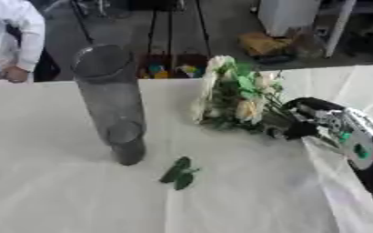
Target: Arrange flowers into the vase.
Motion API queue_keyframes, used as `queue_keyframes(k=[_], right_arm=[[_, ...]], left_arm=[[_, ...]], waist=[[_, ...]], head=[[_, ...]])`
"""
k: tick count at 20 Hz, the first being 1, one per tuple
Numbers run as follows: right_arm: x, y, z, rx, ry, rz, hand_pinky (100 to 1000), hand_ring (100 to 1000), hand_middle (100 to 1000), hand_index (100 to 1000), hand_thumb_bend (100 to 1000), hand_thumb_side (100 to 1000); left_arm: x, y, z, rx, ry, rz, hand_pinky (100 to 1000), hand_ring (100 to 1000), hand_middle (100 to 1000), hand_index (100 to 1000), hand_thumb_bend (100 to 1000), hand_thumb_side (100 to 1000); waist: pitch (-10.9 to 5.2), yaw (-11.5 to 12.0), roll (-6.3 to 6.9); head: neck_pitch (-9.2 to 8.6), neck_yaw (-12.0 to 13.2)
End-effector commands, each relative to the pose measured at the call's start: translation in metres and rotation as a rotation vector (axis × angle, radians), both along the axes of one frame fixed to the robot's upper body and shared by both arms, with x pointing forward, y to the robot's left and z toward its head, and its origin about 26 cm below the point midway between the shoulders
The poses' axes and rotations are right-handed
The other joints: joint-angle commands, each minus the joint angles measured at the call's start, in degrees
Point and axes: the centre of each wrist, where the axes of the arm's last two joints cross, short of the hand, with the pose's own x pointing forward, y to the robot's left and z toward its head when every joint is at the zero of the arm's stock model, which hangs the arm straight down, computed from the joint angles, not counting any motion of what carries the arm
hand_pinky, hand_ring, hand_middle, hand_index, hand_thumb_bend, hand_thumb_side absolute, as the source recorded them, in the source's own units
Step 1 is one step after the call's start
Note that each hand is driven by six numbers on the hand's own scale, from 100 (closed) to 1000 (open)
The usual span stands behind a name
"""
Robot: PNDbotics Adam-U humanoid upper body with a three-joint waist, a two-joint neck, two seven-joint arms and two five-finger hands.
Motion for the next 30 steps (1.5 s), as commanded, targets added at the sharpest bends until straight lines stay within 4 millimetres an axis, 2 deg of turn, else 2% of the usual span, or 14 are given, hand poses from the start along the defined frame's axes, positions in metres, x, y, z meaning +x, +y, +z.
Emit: queue_keyframes(k=[1, 6, 10, 11, 12, 14, 15, 18, 22, 25, 26, 28, 29, 30], right_arm=[[0.000, -0.007, 0.014, -0.011, -0.036, -0.019, 823, 914, 913, 928, 397, 608], [0.000, -0.008, 0.013, -0.002, -0.041, -0.026, 730, 820, 835, 882, 346, 594], [0.000, -0.006, 0.014, -0.008, -0.041, -0.014, 630, 724, 737, 806, 185, 538], [0.000, -0.005, 0.014, -0.012, -0.038, -0.012, 584, 671, 678, 762, 116, 501], [0.000, -0.005, 0.013, -0.018, -0.033, -0.011, 569, 655, 661, 746, 100, 490], [0.000, -0.004, 0.012, -0.029, -0.025, -0.009, 506, 595, 591, 673, 100, 458], [0.000, -0.004, 0.011, -0.033, -0.020, -0.008, 445, 545, 533, 605, 100, 445], [0.000, -0.004, 0.007, -0.047, -0.009, -0.014, 365, 478, 450, 498, 100, 425], [0.002, -0.005, 0.001, -0.065, -0.014, -0.036, 221, 350, 297, 320, 100, 505], [0.003, -0.003, -0.001, -0.073, -0.041, -0.043, 100, 199, 176, 188, 100, 543], [0.003, -0.002, 0.000, -0.079, -0.056, -0.044, 100, 148, 126, 162, 100, 541], [0.004, 0.000, 0.001, -0.095, -0.088, -0.048, 100, 100, 100, 118, 100, 505], [0.005, 0.001, 0.000, -0.103, -0.102, -0.054, 100, 100, 100, 100, 114, 491], [0.006, 0.002, 0.000, -0.111, -0.116, -0.060, 100, 100, 100, 100, 170, 480]], left_arm=[[-0.003, -0.001, 0.009, 0.011, -0.031, -0.006, 789, 960, 922, 968, 105, 1000], [-0.003, -0.001, 0.009, 0.009, -0.030, -0.006, 790, 960, 921, 968, 104, 1000], [-0.003, -0.001, 0.009, 0.011, -0.030, -0.008, 790, 960, 920, 968, 103, 1000], [-0.003, -0.002, 0.009, 0.011, -0.030, -0.009, 790, 960, 919, 968, 102, 1000], [-0.003, -0.002, 0.009, 0.012, -0.030, -0.010, 790, 960, 919, 968, 102, 1000], [-0.003, -0.002, 0.009, 0.012, -0.031, -0.011, 791, 961, 918, 968, 102, 1000], [-0.003, -0.002, 0.009, 0.012, -0.031, -0.011, 791, 961, 918, 967, 102, 1000], [-0.003, -0.002, 0.009, 0.013, -0.033, -0.011, 791, 960, 918, 968, 100, 1000], [-0.003, -0.002, 0.010, 0.012, -0.036, -0.012, 790, 960, 918, 968, 100, 1000], [-0.003, -0.001, 0.010, 0.011, -0.036, -0.011, 790, 960, 917, 968, 100, 1000], [-0.003, -0.001, 0.010, 0.011, -0.036, -0.011, 790, 960, 917, 968, 100, 1000], [-0.003, -0.001, 0.010, 0.012, -0.036, -0.010, 790, 958, 915, 968, 100, 1000], [-0.003, -0.002, 0.010, 0.012, -0.035, -0.010, 788, 957, 914, 968, 100, 1000], [-0.003, -0.002, 0.010, 0.012, -0.034, -0.010, 787, 957, 913, 967, 100, 1000]], waist=[[-0.79, 0.1, 0.06], [-0.59, 0.2, 0.19], [-0.56, 0.1, 0.26], [-0.55, 0.1, 0.25], [-0.54, 0.1, 0.23], [-0.51, 0.0, 0.23], [-0.48, 0.0, 0.24], [-0.41, 0.1, 0.25], [-0.29, 0.3, 0.26], [-0.23, 0.4, 0.29], [-0.21, 0.4, 0.29], [-0.14, 0.5, 0.28], [-0.11, 0.5, 0.27], [-0.07, 0.5, 0.28]], head=[[-1.08, -0.5], [-1.40, -0.8], [-1.11, -0.8], [-1.10, -0.8], [-1.10, -0.8], [-1.19, -0.9], [-1.22, -0.9], [-1.23, -0.9], [-1.38, -1.0], [-1.46, -1.0], [-1.47, -1.0], [-1.56, -1.1], [-1.60, -1.1], [-1.67, -1.1]])
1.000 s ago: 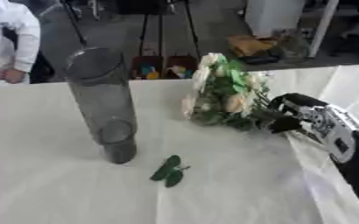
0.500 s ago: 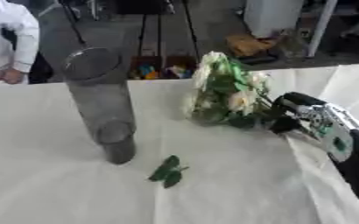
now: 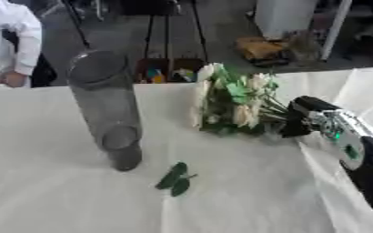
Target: Arrange flowers into the vase.
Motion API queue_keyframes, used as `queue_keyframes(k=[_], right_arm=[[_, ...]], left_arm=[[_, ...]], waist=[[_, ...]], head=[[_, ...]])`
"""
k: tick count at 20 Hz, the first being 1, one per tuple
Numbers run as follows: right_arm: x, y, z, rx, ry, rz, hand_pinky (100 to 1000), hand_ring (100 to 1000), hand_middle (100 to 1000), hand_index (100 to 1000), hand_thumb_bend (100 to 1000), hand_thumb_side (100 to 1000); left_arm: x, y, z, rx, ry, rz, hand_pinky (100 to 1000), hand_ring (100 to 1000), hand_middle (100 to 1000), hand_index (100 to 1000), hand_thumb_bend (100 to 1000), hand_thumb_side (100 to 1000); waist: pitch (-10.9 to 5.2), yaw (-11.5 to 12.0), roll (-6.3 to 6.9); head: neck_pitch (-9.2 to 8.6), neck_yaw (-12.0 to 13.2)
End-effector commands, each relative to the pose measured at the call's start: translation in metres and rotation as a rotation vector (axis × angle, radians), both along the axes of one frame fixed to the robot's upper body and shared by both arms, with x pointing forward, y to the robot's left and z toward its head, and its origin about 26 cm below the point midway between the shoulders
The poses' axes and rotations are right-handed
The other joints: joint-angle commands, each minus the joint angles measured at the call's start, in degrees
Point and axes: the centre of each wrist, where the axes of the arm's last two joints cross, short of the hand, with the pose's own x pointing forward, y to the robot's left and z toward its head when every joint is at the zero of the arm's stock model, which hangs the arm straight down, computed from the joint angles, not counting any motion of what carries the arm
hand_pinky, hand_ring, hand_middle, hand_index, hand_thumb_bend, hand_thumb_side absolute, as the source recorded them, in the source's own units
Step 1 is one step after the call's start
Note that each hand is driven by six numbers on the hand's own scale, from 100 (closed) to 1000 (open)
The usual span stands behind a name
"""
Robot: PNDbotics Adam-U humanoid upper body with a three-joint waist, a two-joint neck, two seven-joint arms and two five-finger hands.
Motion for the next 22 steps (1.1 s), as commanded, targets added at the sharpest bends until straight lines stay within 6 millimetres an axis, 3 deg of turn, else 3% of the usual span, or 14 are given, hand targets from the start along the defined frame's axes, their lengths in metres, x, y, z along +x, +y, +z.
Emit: queue_keyframes(k=[1, 2, 5, 8, 11, 15, 22], right_arm=[[0.002, -0.001, -0.003, -0.039, -0.030, -0.027, 100, 100, 100, 100, 170, 480], [0.003, 0.000, -0.004, -0.042, -0.043, -0.033, 100, 100, 100, 100, 315, 504], [0.004, 0.000, -0.010, -0.042, -0.077, -0.056, 100, 100, 100, 100, 403, 548], [0.005, 0.001, -0.013, -0.051, -0.116, -0.071, 100, 100, 100, 100, 364, 588], [0.005, 0.003, -0.010, -0.033, -0.176, -0.081, 100, 100, 100, 100, 299, 537], [0.004, 0.007, -0.001, 0.032, -0.274, -0.095, 100, 100, 100, 100, 292, 501], [-0.002, 0.027, 0.049, 0.151, -0.428, -0.069, 100, 100, 100, 100, 302, 474]], left_arm=[[-0.003, 0.000, 0.009, 0.009, -0.030, -0.003, 787, 957, 913, 967, 100, 1000], [-0.003, 0.000, 0.009, 0.009, -0.030, -0.003, 786, 957, 913, 966, 100, 1000], [-0.003, 0.000, 0.009, 0.007, -0.032, 0.000, 786, 956, 913, 966, 100, 1000], [-0.003, 0.000, 0.010, 0.009, -0.031, 0.002, 785, 956, 913, 966, 100, 1000], [-0.003, 0.000, 0.010, 0.011, -0.031, 0.003, 783, 956, 913, 966, 100, 1000], [-0.003, 0.000, 0.011, 0.014, -0.029, 0.006, 782, 955, 913, 966, 100, 1000], [-0.003, 0.001, 0.011, 0.021, -0.026, 0.010, 781, 955, 912, 964, 100, 1000]], waist=[[-0.60, 0.1, 0.11], [-0.57, 0.2, 0.13], [-0.50, 0.3, 0.17], [-0.42, 0.4, 0.15], [-0.37, 0.3, 0.11], [-0.46, 0.2, 0.16], [-1.10, -0.1, -0.09]], head=[[-0.74, -0.3], [-0.79, -0.4], [-0.90, -0.5], [-0.90, -0.4], [-0.85, -0.3], [-0.53, 0.4], [0.00, 1.6]])
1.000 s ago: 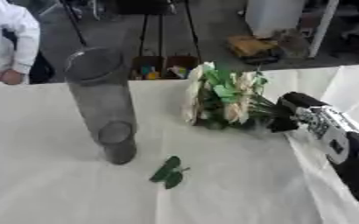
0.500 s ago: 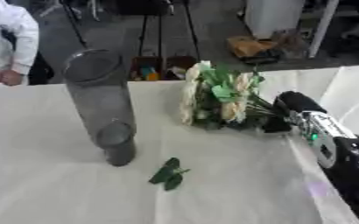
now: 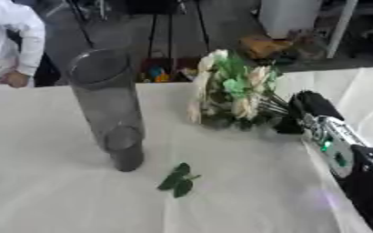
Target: Arrange flowers into the vase.
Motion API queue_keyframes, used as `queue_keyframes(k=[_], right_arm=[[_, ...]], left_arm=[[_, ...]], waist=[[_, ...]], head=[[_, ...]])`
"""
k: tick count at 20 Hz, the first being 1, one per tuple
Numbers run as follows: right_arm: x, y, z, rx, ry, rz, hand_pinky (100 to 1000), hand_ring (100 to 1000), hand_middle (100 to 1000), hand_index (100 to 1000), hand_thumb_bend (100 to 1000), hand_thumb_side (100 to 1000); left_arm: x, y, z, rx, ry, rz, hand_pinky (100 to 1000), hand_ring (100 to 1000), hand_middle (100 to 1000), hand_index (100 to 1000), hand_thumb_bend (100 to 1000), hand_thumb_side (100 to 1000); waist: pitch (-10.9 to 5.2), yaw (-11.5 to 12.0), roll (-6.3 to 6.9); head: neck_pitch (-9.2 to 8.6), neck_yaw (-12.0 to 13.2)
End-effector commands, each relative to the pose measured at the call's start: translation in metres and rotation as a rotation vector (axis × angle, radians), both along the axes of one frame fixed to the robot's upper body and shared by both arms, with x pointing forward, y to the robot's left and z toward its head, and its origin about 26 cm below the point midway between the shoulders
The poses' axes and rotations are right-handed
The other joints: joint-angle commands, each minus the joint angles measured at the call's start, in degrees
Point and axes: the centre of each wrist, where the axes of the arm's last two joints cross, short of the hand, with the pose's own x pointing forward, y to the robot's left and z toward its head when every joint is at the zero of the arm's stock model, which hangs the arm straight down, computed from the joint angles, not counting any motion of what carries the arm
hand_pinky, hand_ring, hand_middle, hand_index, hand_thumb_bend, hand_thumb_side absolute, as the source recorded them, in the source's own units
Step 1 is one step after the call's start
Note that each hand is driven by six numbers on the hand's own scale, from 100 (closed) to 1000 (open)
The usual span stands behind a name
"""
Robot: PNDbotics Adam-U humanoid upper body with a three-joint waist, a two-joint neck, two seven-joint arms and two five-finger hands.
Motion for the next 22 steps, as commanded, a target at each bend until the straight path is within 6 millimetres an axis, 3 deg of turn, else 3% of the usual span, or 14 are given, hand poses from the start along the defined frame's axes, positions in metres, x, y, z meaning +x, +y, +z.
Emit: queue_keyframes(k=[1, 7, 8, 9, 11, 22], right_arm=[[-0.009, 0.003, 0.046, 0.067, -0.116, 0.021, 100, 100, 100, 100, 303, 473], [-0.023, 0.015, 0.074, 0.194, -0.188, 0.078, 100, 100, 100, 100, 310, 462], [-0.025, 0.017, 0.078, 0.206, -0.199, 0.084, 100, 100, 100, 100, 309, 502], [-0.027, 0.019, 0.082, 0.215, -0.210, 0.091, 100, 100, 100, 100, 314, 460], [-0.030, 0.026, 0.093, 0.244, -0.239, 0.116, 100, 100, 100, 100, 317, 458], [-0.043, 0.082, 0.155, 0.588, -0.476, 0.418, 100, 100, 100, 100, 308, 429]], left_arm=[[-0.004, 0.002, 0.011, 0.026, -0.034, 0.009, 781, 955, 912, 964, 100, 1000], [-0.004, 0.003, 0.011, 0.031, -0.031, 0.010, 780, 954, 910, 964, 100, 1000], [-0.004, 0.003, 0.011, 0.031, -0.032, 0.009, 780, 954, 910, 964, 100, 1000], [-0.004, 0.003, 0.011, 0.032, -0.031, 0.009, 780, 954, 910, 963, 100, 1000], [-0.004, 0.003, 0.011, 0.035, -0.029, 0.008, 780, 954, 909, 963, 100, 1000], [-0.004, 0.001, 0.011, 0.046, -0.022, -0.003, 779, 954, 908, 963, 100, 1000]], waist=[[-1.63, 0.0, -0.28], [-2.17, -0.1, -0.58], [-2.27, -0.1, -0.62], [-2.37, -0.1, -0.66], [-2.56, -0.2, -0.73], [-3.30, 0.4, -0.83]], head=[[0.34, 0.5], [0.51, 1.1], [0.50, 1.2], [0.51, 1.3], [0.59, 1.5], [0.99, 1.6]])
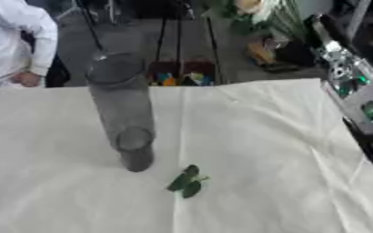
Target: Arrange flowers into the vase.
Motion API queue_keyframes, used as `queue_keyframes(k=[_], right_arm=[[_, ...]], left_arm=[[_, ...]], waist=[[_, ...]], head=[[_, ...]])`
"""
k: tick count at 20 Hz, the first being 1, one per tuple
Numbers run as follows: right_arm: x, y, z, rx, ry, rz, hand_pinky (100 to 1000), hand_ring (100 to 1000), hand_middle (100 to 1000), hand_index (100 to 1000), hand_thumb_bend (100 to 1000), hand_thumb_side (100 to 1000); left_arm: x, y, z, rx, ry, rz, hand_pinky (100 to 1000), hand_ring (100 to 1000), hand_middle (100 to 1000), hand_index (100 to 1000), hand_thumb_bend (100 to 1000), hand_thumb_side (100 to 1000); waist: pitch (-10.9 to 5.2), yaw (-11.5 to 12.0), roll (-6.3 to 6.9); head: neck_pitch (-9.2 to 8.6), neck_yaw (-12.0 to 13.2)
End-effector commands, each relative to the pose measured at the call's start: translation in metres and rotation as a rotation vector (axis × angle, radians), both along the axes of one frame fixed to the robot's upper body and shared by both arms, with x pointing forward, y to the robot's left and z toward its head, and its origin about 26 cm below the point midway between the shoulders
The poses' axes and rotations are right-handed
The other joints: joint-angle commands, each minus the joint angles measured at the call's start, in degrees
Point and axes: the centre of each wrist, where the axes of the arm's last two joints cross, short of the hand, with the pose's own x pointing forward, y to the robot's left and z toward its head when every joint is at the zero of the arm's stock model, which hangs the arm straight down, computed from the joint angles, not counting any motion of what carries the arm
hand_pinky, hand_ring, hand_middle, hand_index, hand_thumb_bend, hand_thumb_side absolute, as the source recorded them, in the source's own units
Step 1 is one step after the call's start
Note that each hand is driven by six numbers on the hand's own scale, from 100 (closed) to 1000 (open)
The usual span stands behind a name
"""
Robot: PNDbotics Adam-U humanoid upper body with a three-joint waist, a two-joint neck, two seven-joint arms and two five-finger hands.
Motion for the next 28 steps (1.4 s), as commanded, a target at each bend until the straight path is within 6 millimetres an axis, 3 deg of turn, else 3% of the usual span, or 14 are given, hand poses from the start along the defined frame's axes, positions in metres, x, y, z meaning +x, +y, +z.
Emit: queue_keyframes(k=[1, 8, 16, 28], right_arm=[[-0.010, 0.012, 0.027, 0.095, -0.122, 0.085, 100, 100, 100, 100, 305, 426], [-0.012, 0.026, 0.036, 0.214, -0.203, 0.183, 100, 100, 100, 100, 301, 421], [-0.022, 0.054, 0.068, 0.375, -0.353, 0.331, 100, 100, 100, 100, 283, 407], [-0.028, 0.085, 0.102, 0.554, -0.401, 0.466, 100, 100, 100, 100, 273, 404]], left_arm=[[-0.004, 0.001, 0.010, 0.032, -0.030, -0.004, 779, 954, 908, 963, 100, 1000], [-0.004, 0.000, 0.010, 0.034, -0.029, -0.007, 779, 954, 908, 963, 100, 1000], [-0.003, -0.002, 0.012, 0.041, -0.035, -0.018, 780, 955, 909, 963, 100, 1000], [-0.003, -0.005, 0.016, 0.063, -0.038, -0.037, 780, 955, 907, 963, 100, 1000]], waist=[[-1.55, 0.2, -0.15], [-1.62, 0.5, -0.29], [-1.61, 1.8, -0.93], [-1.82, 3.4, -2.10]], head=[[0.21, 0.0], [0.28, 0.0], [0.51, 0.0], [0.67, 0.2]])
